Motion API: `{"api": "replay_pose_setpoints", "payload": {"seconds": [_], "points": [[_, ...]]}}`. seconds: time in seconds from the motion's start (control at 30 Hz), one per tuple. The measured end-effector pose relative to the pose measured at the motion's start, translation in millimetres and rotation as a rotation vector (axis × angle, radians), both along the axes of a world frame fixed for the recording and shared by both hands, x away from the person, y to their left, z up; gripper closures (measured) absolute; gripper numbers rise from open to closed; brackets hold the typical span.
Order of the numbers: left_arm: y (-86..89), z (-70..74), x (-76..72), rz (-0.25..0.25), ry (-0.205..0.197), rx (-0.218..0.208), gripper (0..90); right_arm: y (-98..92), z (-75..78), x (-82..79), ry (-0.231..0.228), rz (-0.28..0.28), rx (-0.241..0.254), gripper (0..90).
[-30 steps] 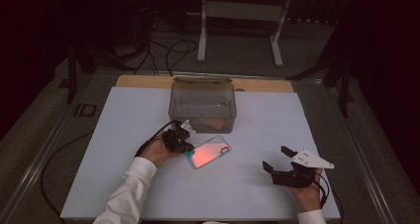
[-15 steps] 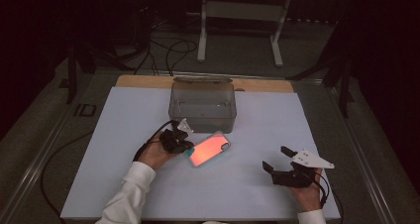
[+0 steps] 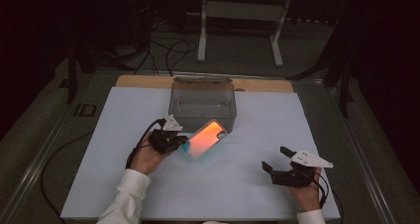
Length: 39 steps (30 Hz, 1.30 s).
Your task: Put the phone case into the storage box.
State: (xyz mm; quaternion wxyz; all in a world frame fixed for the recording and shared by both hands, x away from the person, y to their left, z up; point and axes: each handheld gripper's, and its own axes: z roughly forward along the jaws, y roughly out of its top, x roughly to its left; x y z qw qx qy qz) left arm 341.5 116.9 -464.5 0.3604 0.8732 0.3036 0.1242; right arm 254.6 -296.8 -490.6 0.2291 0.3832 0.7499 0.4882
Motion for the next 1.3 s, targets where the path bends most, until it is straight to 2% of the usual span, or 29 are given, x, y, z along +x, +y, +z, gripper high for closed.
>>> {"api": "replay_pose_setpoints", "payload": {"seconds": [0.27,0.4,0.6,0.77,1.03,1.3], "points": [[7.1,8.3,-13.8,0.036,-0.052,-0.053,89.2,2.2,-0.7,0.4,0.011,0.007,0.006,10.0],[9.2,12.0,-20.3,0.050,-0.078,-0.086,89.3,3.4,-1.3,1.2,0.022,0.009,0.024,10.0],[10.6,15.3,-26.7,0.068,-0.113,-0.107,89.3,4.9,-1.6,2.0,0.033,0.010,0.046,10.0],[12.9,16.1,-29.4,0.091,-0.129,-0.130,89.3,6.5,-1.7,4.6,0.061,0.024,0.119,10.0],[14.2,17.3,-31.1,0.118,-0.154,-0.153,89.3,16.6,-1.9,10.2,0.079,0.032,0.105,9.8],[16.7,18.6,-34.6,0.160,-0.180,-0.177,89.3,25.0,2.9,17.5,0.108,0.054,0.153,9.8]]}}
